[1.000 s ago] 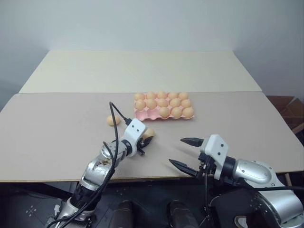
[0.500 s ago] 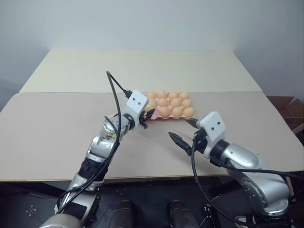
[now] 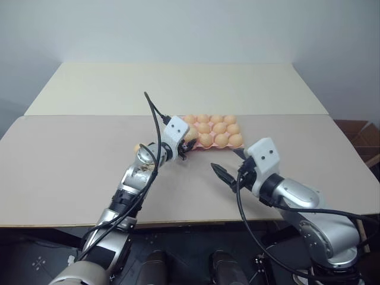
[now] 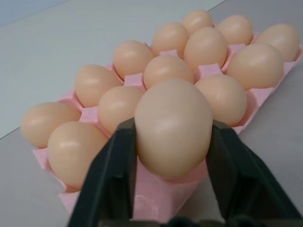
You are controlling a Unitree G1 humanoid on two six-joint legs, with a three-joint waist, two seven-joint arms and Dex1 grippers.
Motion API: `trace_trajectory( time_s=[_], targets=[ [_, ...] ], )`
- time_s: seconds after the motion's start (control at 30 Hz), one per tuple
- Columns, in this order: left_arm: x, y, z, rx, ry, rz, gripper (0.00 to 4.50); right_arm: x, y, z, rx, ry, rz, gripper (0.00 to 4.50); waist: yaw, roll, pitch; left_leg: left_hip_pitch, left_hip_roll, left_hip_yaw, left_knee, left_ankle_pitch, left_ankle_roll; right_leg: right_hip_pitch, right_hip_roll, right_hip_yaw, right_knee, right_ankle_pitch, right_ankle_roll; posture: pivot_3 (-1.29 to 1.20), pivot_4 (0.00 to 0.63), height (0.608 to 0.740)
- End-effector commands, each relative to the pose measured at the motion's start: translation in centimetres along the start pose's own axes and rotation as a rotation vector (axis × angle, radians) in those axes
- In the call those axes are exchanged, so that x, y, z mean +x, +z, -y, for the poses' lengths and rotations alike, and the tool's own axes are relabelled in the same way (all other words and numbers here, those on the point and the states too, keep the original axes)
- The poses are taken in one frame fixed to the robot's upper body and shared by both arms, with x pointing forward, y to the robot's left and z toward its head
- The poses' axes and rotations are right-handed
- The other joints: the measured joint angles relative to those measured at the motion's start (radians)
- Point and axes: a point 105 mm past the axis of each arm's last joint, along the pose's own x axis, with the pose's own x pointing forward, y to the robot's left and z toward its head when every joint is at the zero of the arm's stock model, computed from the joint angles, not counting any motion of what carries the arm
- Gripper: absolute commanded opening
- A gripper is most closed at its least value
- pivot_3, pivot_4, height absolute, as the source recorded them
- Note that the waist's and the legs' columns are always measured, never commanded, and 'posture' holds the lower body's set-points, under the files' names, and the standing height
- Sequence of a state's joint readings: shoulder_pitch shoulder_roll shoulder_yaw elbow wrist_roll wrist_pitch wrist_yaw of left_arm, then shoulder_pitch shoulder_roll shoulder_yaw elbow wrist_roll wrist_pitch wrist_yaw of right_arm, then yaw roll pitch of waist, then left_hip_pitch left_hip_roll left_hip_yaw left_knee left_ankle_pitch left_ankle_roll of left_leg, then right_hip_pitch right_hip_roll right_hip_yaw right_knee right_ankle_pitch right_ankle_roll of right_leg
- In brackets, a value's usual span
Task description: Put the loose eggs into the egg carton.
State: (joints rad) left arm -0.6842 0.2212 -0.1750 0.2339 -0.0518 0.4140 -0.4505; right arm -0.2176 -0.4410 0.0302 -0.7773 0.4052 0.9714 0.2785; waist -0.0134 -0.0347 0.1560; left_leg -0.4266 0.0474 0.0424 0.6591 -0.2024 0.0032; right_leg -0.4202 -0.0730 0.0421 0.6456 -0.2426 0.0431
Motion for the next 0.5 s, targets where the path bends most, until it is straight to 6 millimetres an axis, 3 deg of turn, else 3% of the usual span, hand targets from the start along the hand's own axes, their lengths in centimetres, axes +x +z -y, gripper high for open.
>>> trace_trajectory(
  time_s=[0.03,0.1,0.27,0.5],
  targets=[
    [-0.6,2.5,-0.6,0.008,0.02,0.107,3.78,-0.4,1.1,-0.6,-0.045,0.014,0.04,4.5,0.0,0.0,0.0,0.0,0.0,0.0,0.0,0.0,0.0,0.0,0.0,0.0,0.0,0.0,0.0,0.0,0.15,0.74],
    [-1.0,2.7,-0.8,0.002,0.033,0.121,4.47,-0.4,1.1,-0.6,-0.051,0.016,0.04,4.5,0.0,0.0,0.0,0.0,0.0,0.0,0.0,0.0,0.0,0.0,0.0,0.0,0.0,0.0,0.0,0.0,0.15,0.74],
    [-4.1,3.4,-1.5,-0.007,0.078,0.181,4.47,-0.7,1.2,-0.9,-0.063,0.028,0.049,4.5,-0.002,0.0,0.0,0.0,0.0,0.0,0.0,0.0,0.0,0.0,0.0,0.0,0.0,0.0,0.0,0.0,0.15,0.74],
    [-9.8,1.1,-3.1,-0.056,0.195,0.111,4.47,-1.0,1.4,-2.1,-0.091,0.11,0.068,4.5,-0.005,0.0,0.0,0.001,0.001,0.0,0.0,0.0,0.0,0.0,0.0,0.0,0.0,0.0,0.0,0.0,0.15,0.74]
  ],
)
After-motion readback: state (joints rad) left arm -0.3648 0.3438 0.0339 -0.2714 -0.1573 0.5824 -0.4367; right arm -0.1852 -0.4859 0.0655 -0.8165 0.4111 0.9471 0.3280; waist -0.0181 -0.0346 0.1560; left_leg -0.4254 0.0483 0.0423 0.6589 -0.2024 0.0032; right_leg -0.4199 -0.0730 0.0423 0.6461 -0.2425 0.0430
